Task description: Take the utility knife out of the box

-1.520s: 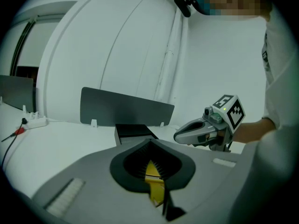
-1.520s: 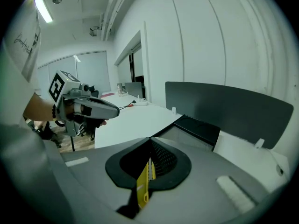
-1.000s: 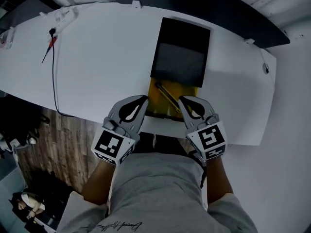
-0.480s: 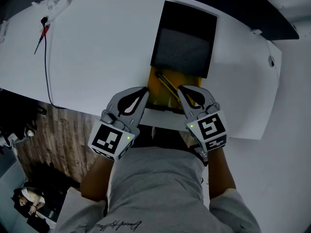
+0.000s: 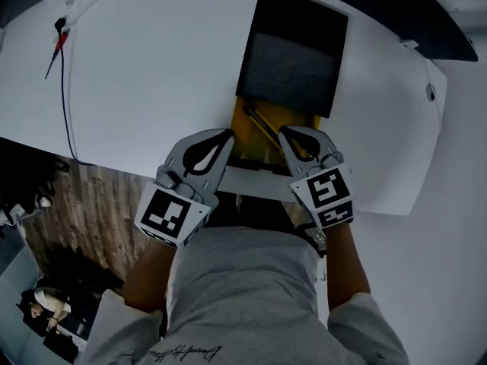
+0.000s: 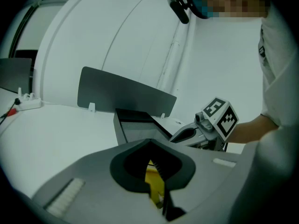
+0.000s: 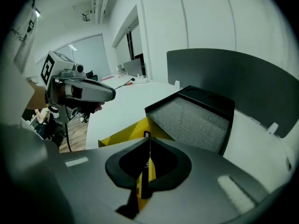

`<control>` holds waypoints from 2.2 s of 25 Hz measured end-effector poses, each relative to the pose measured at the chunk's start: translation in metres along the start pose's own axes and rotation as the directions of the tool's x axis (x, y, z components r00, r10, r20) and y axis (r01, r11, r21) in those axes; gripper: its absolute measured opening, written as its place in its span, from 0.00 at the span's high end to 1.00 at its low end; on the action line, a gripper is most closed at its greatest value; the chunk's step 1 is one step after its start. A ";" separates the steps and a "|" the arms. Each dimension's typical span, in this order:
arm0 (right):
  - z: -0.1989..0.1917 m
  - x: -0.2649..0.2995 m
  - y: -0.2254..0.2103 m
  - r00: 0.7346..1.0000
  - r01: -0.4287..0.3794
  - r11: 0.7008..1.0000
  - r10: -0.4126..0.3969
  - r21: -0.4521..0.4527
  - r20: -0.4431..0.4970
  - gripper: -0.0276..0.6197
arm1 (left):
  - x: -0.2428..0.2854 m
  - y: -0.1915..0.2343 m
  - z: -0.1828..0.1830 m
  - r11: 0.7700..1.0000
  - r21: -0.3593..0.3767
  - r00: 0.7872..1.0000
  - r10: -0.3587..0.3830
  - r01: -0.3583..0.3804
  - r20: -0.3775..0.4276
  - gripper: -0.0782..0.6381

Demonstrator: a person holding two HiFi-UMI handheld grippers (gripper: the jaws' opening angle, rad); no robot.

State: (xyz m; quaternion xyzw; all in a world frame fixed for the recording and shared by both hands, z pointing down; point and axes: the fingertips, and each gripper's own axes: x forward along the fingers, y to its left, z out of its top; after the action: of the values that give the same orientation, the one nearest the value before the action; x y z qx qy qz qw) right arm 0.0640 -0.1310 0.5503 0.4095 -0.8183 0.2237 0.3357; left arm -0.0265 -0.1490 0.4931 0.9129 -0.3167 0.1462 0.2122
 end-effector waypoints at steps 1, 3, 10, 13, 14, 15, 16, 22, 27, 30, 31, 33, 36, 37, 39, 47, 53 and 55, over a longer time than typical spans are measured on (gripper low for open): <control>-0.002 0.002 0.000 1.000 -0.003 1.000 0.003 -0.003 -0.010 0.93 | 0.000 0.001 -0.001 1.000 -0.002 1.000 0.000 0.000 -0.002 0.89; -0.005 0.007 0.002 0.999 -0.010 1.000 0.009 -0.013 -0.035 0.92 | 0.001 0.002 -0.004 1.000 -0.009 1.000 -0.001 0.001 -0.003 0.89; -0.023 0.025 0.007 0.989 -0.029 0.998 0.020 -0.058 -0.148 0.83 | 0.002 0.007 -0.011 1.000 -0.017 1.000 0.001 -0.001 -0.016 0.89; -0.030 0.033 0.009 0.982 -0.041 0.996 0.025 -0.079 -0.189 0.79 | 0.002 0.010 -0.013 1.000 -0.024 1.000 0.004 -0.004 -0.019 0.89; -0.033 0.035 0.010 0.979 -0.046 0.995 0.027 -0.090 -0.203 0.78 | 0.002 0.011 -0.014 1.000 -0.026 1.000 0.005 -0.006 -0.019 0.89; -0.035 0.037 0.011 0.976 -0.051 0.994 0.028 -0.101 -0.217 0.77 | 0.002 0.012 -0.015 1.000 -0.028 1.000 0.006 -0.007 -0.020 0.89; -0.037 0.039 0.012 0.972 -0.054 0.992 0.027 -0.112 -0.231 0.76 | 0.002 0.013 -0.016 1.000 -0.030 1.000 0.008 -0.009 -0.022 0.89; -0.049 0.048 0.013 0.954 -0.059 0.987 0.012 -0.149 -0.301 0.73 | 0.002 0.017 -0.019 0.999 -0.045 1.000 0.009 -0.010 -0.026 0.89; -0.056 0.053 0.015 0.939 -0.064 0.985 0.005 -0.161 -0.343 0.72 | 0.003 0.019 -0.021 0.998 -0.055 1.000 0.008 -0.009 -0.029 0.89; -0.058 0.055 0.015 0.931 -0.064 0.983 -0.003 -0.173 -0.364 0.72 | 0.003 0.021 -0.022 0.998 -0.060 1.000 0.009 -0.010 -0.028 0.89; -0.059 0.056 0.015 0.928 -0.065 0.982 -0.006 -0.178 -0.371 0.72 | 0.003 0.022 -0.022 0.998 -0.061 1.000 0.010 -0.011 -0.029 0.89; -0.062 0.057 0.014 0.923 -0.067 0.979 -0.012 -0.191 -0.385 0.72 | 0.003 0.022 -0.023 0.998 -0.065 0.999 0.011 -0.013 -0.030 0.89; -0.065 0.059 0.014 0.914 -0.067 0.974 -0.026 -0.215 -0.404 0.72 | 0.003 0.023 -0.025 0.997 -0.069 0.999 0.013 -0.015 -0.031 0.89; -0.065 0.060 0.014 0.912 -0.067 0.973 -0.029 -0.219 -0.410 0.73 | 0.003 0.023 -0.026 0.997 -0.071 0.999 0.013 -0.015 -0.030 0.89; -0.065 0.060 0.015 0.909 -0.065 0.974 -0.033 -0.218 -0.415 0.73 | 0.002 0.024 -0.025 0.997 -0.074 0.999 0.015 -0.017 -0.029 0.89; -0.065 0.061 0.016 0.910 -0.064 0.977 -0.028 -0.206 -0.414 0.75 | 0.001 0.025 -0.028 0.996 -0.085 1.000 0.019 -0.021 -0.024 0.89; -0.064 0.061 0.016 0.914 -0.066 0.977 -0.022 -0.203 -0.406 0.76 | 0.000 0.026 -0.028 0.996 -0.085 0.999 0.024 -0.026 -0.026 0.89; -0.062 0.060 0.017 0.918 -0.066 0.979 -0.017 -0.194 -0.395 0.75 | -0.002 0.027 -0.027 0.996 -0.086 0.999 0.027 -0.029 -0.026 0.89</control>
State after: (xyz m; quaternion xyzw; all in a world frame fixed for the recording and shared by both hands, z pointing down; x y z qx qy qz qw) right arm 0.0468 -0.1126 0.6344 0.3090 -0.7574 0.2209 0.5311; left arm -0.0487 -0.1537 0.5236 0.8965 -0.3326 0.1469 0.2532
